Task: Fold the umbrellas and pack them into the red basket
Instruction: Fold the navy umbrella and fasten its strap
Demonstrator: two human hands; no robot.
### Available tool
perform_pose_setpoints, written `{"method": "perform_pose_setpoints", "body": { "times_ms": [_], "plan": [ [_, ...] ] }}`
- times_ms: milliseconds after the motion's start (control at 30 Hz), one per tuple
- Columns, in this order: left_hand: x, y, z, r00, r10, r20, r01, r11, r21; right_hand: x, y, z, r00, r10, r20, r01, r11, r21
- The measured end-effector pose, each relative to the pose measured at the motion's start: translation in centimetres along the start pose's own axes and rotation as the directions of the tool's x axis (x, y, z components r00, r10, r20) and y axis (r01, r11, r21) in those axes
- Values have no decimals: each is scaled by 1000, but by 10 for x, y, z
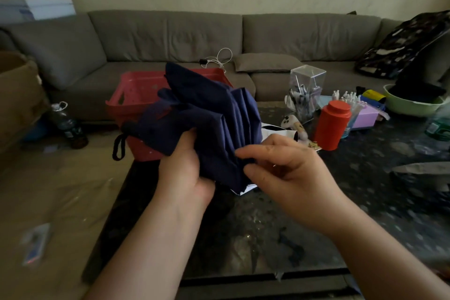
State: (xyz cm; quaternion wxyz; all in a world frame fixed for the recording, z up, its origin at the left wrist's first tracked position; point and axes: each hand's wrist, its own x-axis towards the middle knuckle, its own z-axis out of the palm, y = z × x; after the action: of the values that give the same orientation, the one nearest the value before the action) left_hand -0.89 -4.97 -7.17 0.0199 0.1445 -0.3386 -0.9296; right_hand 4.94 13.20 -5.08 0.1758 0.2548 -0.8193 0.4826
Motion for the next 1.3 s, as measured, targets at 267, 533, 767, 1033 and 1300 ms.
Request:
{"method": "perform_pose_setpoints", "body": {
  "times_ms": [267, 533, 767, 1033, 1300],
  "plan": [
    [-10, -6, 7, 975, 157, -159, -143, 985, 96, 3, -4, 3, 942, 335, 20, -331, 915, 230],
    [-29, -15, 13, 957, 275, -95, -266, 959, 98, 0, -16, 1, 978, 134, -159, -144, 988, -56],
    [-34, -21, 19, 942, 322, -97, -308, 942, 133, 9, -8, -3, 921, 351, -170, -332, 934, 132],
    [-35, -14, 15, 957, 263, -123, -243, 957, 156, 6, 8, -5, 747, 640, 178, -581, 499, 643],
    [-41, -20, 12, 860, 507, 63, -499, 807, 316, 10, -12, -25, 932, 203, -299, -243, 965, -102]
  ]
}}
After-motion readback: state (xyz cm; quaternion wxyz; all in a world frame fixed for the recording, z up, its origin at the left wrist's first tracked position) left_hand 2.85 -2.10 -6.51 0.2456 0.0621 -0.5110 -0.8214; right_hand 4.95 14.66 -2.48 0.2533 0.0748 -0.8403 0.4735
